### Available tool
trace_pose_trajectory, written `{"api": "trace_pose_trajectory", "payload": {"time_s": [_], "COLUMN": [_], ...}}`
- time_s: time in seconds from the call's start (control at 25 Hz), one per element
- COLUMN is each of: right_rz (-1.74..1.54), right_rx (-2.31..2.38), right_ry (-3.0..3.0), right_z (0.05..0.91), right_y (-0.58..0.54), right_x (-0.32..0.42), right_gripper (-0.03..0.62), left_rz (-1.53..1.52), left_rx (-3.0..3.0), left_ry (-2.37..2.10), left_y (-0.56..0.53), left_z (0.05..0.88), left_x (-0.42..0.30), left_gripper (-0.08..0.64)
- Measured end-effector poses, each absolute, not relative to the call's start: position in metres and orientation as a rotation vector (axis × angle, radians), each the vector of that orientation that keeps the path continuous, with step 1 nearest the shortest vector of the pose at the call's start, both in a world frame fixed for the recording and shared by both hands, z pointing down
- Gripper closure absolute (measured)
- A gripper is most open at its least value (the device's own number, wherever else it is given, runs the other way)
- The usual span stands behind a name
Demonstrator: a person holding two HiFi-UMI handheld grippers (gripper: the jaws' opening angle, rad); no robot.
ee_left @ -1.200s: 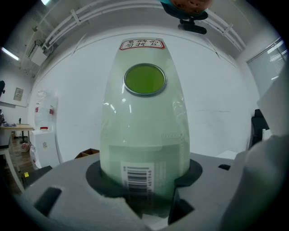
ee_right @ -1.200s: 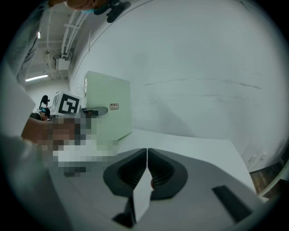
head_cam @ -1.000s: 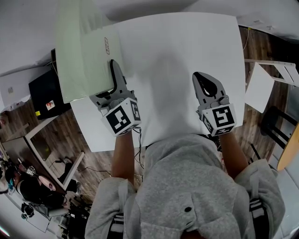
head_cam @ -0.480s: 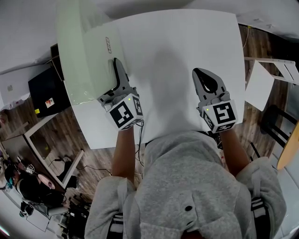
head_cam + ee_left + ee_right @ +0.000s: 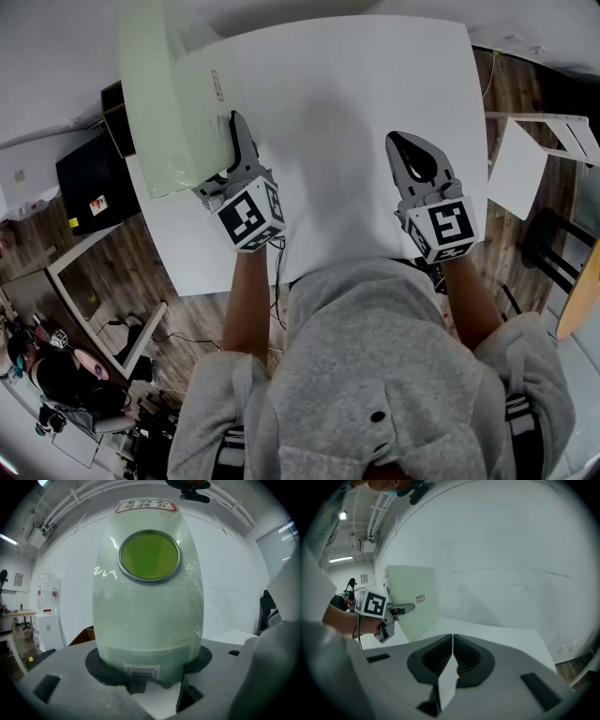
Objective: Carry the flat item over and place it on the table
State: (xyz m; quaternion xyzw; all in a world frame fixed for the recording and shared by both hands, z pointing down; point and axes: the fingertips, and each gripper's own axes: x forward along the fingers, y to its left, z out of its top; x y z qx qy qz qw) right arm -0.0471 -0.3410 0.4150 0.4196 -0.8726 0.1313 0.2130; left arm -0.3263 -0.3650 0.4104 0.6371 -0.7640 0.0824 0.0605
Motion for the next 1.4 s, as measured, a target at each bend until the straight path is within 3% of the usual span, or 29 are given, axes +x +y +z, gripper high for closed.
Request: {"api": "trace_pose_trajectory", "payload": {"time_s": [1.4], "right_rz": [0.317], "right_rx": [1.192], "right_ry": [-2.454], "right_z": [0.402], "right_y": [-0.334], "right_x": [-0.046], "right_gripper": [0.563], "left_rz": [0.317], "left_rx": [1.919], "left_ry": [-2.264], "left_y": [-0.354], "left_z": [0.417], "left_x": [-0.327], "left_gripper": [0.245]}}
